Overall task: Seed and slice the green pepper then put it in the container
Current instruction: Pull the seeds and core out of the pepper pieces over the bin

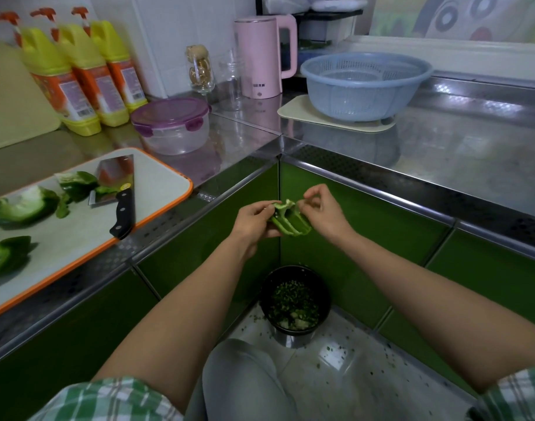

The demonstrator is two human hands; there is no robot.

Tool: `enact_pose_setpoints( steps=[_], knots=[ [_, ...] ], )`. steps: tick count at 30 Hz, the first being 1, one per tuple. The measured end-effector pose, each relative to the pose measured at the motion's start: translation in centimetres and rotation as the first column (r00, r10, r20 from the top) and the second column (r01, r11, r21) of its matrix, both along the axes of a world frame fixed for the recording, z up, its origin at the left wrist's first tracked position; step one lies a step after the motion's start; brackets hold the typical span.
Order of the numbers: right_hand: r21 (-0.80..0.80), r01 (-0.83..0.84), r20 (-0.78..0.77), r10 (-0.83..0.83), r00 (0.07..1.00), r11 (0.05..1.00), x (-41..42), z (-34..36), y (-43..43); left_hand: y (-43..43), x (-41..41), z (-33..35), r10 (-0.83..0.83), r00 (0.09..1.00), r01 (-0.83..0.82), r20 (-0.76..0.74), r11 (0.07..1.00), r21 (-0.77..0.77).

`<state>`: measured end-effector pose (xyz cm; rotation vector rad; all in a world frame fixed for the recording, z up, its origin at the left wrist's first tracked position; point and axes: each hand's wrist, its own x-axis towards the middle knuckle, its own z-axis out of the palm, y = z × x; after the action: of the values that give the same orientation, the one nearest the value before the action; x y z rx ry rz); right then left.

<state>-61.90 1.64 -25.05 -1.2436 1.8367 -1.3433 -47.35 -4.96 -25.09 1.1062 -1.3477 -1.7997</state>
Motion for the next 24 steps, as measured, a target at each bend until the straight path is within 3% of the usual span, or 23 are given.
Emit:
enact_pose_setpoints(
  steps=[3,10,18,24],
  knots=[
    [-0.156,-0.120,-0.267,0.075,0.961,0.980,0.4,0.1,0.4,-0.2,0.1,-0.2,0.052,0.999,-0.052,0.003,0.998,0.028],
    [0.026,-0.227,-0.609,0.195,0.769,0.974,1.7,0.0,0.5,-0.3,0.5,-0.4,0.120,0.993,-0.120,-0.006,0.992,0.046],
    [0.110,-0.268,-0.703,0.266,0.659,0.957,2.5,-1.1,0.3,-0.3,0.8,-0.4,0.137,0.991,-0.137,0.010,0.990,0.021],
    [0.096,-0.243,-0.670,0.243,0.702,0.965,2.6,-0.9,0.2,-0.1,0.6,-1.0,0.166,0.983,-0.160,0.072,0.983,-0.091]
  ],
)
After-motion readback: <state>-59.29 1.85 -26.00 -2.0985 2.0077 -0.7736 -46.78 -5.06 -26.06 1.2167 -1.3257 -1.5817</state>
